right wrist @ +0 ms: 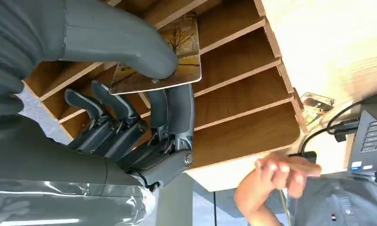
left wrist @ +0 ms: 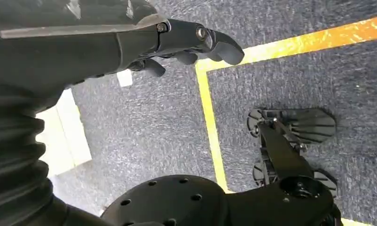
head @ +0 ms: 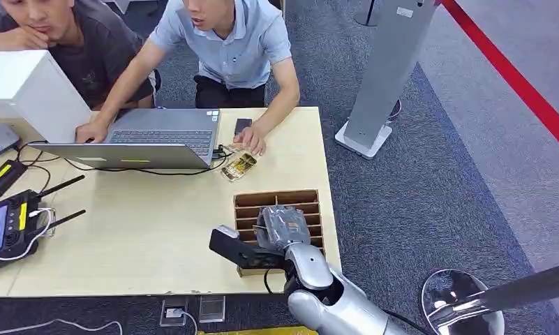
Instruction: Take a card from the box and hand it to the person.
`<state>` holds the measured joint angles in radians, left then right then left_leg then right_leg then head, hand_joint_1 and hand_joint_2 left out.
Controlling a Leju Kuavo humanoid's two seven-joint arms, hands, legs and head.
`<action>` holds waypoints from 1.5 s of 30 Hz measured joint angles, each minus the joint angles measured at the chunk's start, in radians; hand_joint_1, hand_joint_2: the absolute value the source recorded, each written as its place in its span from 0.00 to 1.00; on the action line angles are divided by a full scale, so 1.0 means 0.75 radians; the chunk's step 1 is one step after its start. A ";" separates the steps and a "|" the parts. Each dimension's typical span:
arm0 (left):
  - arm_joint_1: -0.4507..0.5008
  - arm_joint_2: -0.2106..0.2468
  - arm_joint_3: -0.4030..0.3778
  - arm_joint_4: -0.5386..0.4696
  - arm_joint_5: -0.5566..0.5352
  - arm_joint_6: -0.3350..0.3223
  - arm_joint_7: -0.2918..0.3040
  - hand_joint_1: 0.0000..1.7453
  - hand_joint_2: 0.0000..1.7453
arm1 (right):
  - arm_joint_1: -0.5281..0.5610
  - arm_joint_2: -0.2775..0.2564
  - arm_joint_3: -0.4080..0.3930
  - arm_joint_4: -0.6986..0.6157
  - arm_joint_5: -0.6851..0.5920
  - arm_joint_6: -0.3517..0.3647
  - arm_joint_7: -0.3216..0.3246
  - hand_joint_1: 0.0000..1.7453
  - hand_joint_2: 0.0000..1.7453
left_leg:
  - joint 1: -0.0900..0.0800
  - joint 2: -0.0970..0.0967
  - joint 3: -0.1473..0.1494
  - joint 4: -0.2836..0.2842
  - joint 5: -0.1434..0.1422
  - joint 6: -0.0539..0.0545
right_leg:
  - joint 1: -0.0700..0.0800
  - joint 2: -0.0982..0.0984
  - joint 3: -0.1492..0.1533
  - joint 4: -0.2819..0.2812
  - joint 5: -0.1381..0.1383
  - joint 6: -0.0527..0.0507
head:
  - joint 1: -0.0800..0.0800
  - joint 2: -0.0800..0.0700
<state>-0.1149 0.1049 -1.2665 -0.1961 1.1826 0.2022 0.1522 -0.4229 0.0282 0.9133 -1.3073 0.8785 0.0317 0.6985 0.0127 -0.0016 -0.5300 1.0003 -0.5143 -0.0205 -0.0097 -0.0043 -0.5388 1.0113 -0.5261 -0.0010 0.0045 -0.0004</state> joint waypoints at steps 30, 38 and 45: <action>0.001 0.000 0.000 0.000 0.023 0.025 -0.004 0.00 1.00 | -0.002 -0.028 0.017 -0.065 -0.009 -0.031 -0.024 1.00 1.00 | 0.000 0.000 0.000 0.000 0.000 0.000 | 0.000 0.000 0.000 0.000 0.000 0.000 | 0.000 0.000; 0.002 0.000 0.000 0.000 0.006 0.017 -0.041 0.00 1.00 | 0.007 -0.050 0.015 -0.207 0.406 -0.688 -0.460 1.00 1.00 | 0.000 0.000 0.000 0.000 0.000 0.000 | 0.000 0.000 0.000 0.000 0.000 0.000 | 0.000 0.000; 0.004 0.000 0.000 0.000 0.007 0.026 -0.039 0.00 1.00 | 0.077 -0.078 -0.028 -0.310 0.352 -0.932 -0.604 1.00 1.00 | 0.000 0.001 0.001 0.000 0.000 0.000 | 0.000 0.001 0.000 0.000 0.000 0.000 | 0.001 0.000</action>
<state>-0.1115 0.1049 -1.2665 -0.1961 1.1879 0.2216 0.1228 -0.3653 -0.0301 0.8923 -1.5396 1.1425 -0.6672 0.2453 0.0127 -0.0009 -0.5295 1.0003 -0.5145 -0.0205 -0.0097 -0.0036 -0.5387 1.0110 -0.5261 -0.0009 0.0053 -0.0004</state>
